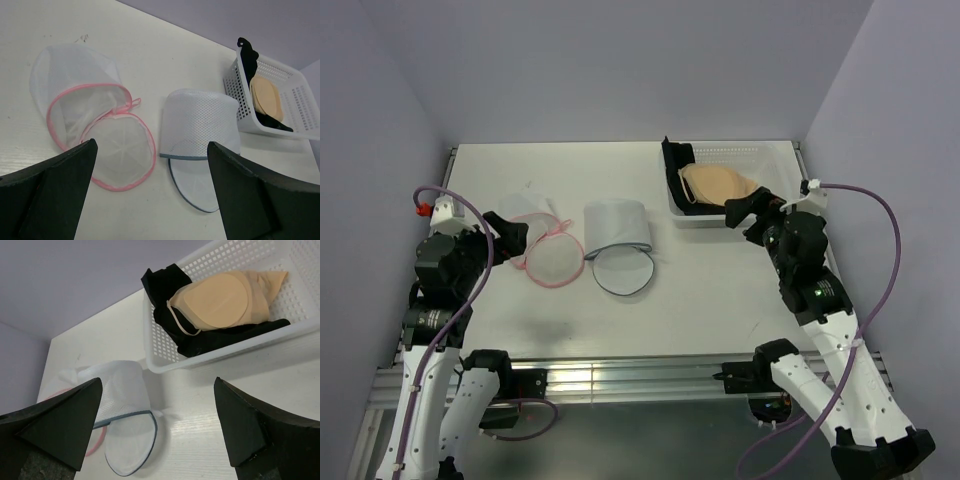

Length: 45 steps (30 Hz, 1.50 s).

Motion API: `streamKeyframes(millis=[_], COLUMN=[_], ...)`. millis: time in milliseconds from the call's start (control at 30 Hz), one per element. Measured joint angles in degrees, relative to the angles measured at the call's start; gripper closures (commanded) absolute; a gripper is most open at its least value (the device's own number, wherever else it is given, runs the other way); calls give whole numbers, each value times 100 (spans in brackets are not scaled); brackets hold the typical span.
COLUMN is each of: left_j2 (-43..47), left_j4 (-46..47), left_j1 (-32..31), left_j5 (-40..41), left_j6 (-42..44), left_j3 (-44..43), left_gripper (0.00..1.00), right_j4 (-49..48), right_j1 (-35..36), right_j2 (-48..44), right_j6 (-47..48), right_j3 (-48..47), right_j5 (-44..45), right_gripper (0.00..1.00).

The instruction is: Place the bra in the laundry bag and zip it closed

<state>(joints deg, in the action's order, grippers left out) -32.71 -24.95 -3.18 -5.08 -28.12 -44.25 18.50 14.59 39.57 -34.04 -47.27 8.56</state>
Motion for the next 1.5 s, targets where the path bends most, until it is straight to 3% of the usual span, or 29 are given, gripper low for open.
streamKeyframes(millis=[233,367,733,900,1167,1500], left_j2=[0,0,24,-11,-11,-17], left_j4=[0,0,4,2,7,9], left_j1=[0,0,0,0,0,0], left_j5=[-4,-7,-22,-72,-136,-166], left_j6=[0,0,0,0,0,0], left_j3=[2,2,33,33,37,68], left_gripper=[1,1,1,1,1,1], right_j4=[153,190,531,782,883,992], right_j1=[0,0,4,4,4,17], right_j2=[332,994,5477,6776,7901,8815], right_j6=[149,251,354,354,343,149], right_j3=[-195,-568,-3713,-4564,-5602,-6557], right_j5=[181,315,730,638,391,221], right_gripper=[0,1,22,27,27,39])
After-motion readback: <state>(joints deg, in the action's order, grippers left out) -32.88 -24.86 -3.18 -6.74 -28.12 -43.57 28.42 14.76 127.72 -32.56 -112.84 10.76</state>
